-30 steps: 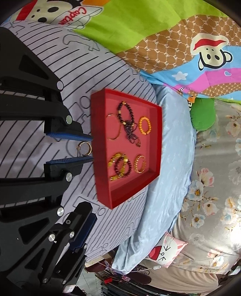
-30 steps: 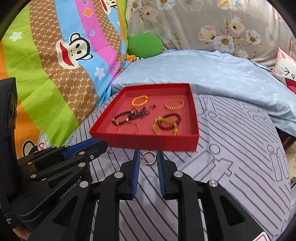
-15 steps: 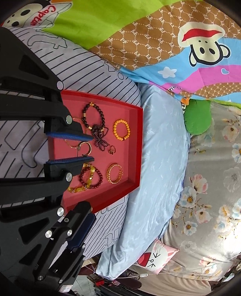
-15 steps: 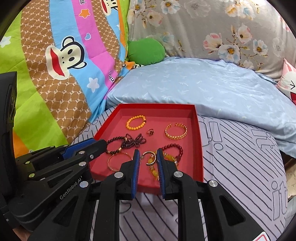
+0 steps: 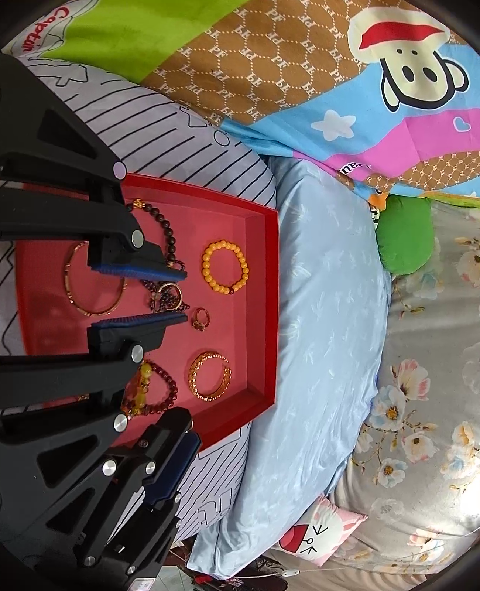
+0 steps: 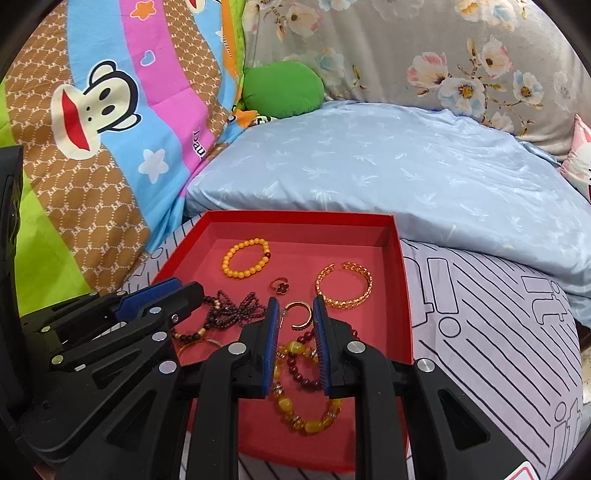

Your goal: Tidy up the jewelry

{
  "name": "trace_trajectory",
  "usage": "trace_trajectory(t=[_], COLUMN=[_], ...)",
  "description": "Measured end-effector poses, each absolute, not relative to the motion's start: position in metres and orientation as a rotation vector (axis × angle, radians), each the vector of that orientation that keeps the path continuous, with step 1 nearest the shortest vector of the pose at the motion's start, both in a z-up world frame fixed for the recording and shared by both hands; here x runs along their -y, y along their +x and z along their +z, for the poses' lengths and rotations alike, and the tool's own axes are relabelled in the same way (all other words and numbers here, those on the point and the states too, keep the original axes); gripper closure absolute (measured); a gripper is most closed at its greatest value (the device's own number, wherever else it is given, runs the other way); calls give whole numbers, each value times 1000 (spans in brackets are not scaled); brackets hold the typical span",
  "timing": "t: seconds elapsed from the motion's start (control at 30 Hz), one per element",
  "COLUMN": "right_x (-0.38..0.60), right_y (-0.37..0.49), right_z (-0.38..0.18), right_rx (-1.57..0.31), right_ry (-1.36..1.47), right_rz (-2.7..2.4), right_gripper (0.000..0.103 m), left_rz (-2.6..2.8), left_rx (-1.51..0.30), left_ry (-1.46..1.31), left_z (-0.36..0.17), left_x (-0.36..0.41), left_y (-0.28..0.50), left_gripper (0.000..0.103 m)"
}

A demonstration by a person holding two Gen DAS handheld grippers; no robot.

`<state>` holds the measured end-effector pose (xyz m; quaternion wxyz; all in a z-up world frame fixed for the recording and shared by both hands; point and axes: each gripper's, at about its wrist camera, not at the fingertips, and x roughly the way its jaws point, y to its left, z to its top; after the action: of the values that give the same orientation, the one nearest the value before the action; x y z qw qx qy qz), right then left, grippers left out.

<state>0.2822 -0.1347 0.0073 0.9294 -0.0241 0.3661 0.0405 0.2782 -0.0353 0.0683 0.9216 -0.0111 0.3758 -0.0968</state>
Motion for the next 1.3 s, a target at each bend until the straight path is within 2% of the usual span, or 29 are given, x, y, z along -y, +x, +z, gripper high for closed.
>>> trace_trajectory(t=[0.73,0.77,0.87,0.9,1.0,1.17,1.3], right_x=[132,132,131,131,132,137,139], right_y=[314,314,313,312,309,301,292], right_z=[-17,-16,-15,-14,-12,-4,4], right_rx=[-787,-786,-776,-775,-768,-749,-733], right_ry=[-66,-68,-70,-70,-73,-63,-63], right_rz=[71,69,66,65,54,33,22], right_gripper=[85,85,84,83,81,69,65], left_rz=[-158,-157,-149,-143,-133,-124,-118], left_rx=[-810,-810,-810,-805,-796,-781,-772], left_ry=[2,3,-1,0,8,3,1], left_z=[43,43,43,44,46,54,60], left_x=[32,32,32,32,32,31,30], left_y=[308,308,307,306,303,297,291], left_gripper=[86,85,70,69,67,64,60])
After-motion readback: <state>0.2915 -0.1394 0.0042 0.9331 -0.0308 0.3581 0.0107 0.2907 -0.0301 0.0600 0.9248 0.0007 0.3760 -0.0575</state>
